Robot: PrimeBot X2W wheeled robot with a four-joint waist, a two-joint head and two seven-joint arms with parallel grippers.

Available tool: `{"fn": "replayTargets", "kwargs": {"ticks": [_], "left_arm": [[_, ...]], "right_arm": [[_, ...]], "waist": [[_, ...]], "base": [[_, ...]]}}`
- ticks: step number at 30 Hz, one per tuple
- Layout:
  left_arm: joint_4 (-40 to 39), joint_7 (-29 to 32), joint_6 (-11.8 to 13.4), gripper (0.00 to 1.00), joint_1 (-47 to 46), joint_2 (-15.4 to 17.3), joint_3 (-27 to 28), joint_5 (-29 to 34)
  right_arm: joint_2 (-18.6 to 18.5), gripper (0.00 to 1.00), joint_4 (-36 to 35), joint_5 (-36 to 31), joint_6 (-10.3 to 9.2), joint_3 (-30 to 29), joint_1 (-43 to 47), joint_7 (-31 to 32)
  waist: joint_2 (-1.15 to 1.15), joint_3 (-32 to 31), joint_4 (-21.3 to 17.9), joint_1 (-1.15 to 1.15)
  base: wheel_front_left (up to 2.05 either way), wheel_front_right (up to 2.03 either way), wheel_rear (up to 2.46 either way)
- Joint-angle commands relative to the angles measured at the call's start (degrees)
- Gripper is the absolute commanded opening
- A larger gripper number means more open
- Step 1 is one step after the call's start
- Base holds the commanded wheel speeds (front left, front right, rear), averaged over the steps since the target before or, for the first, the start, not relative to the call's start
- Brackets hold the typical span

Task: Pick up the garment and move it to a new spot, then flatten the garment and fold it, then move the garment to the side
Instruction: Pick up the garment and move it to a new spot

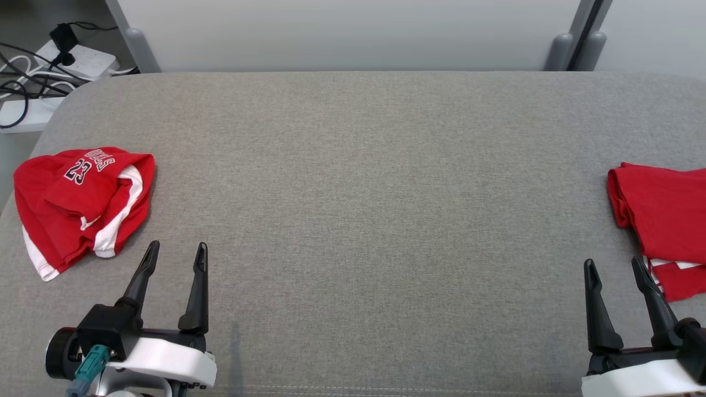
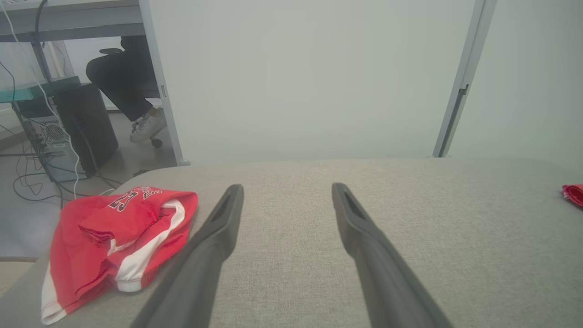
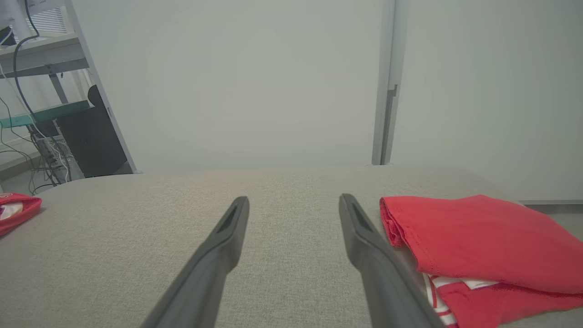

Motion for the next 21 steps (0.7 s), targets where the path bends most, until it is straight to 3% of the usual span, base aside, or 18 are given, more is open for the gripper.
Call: {"fn": "replayTargets", "kwargs": {"ticks": [1,21], "left_arm": [[-1.25,-0.27,0.59,1.00,-1.49,1.15,1.87,-0.25],[1.66,-2.48,1.56,1.00,0.43,-0.21,2.48,-2.49]], "right_arm": [[-0.64,1.00,-1.51,-0.34,0.00,1.26,-1.26,-0.22],[-0.64,1.00,-3.39,-2.05,0.00,4.00,-2.43,2.95]], "waist": [[0.00,0.05,0.84,0.00],[0.00,-1.04,19.69,0.00]], "base": [[0.00,0.00,0.00],[0.00,0.00,0.00]]}}
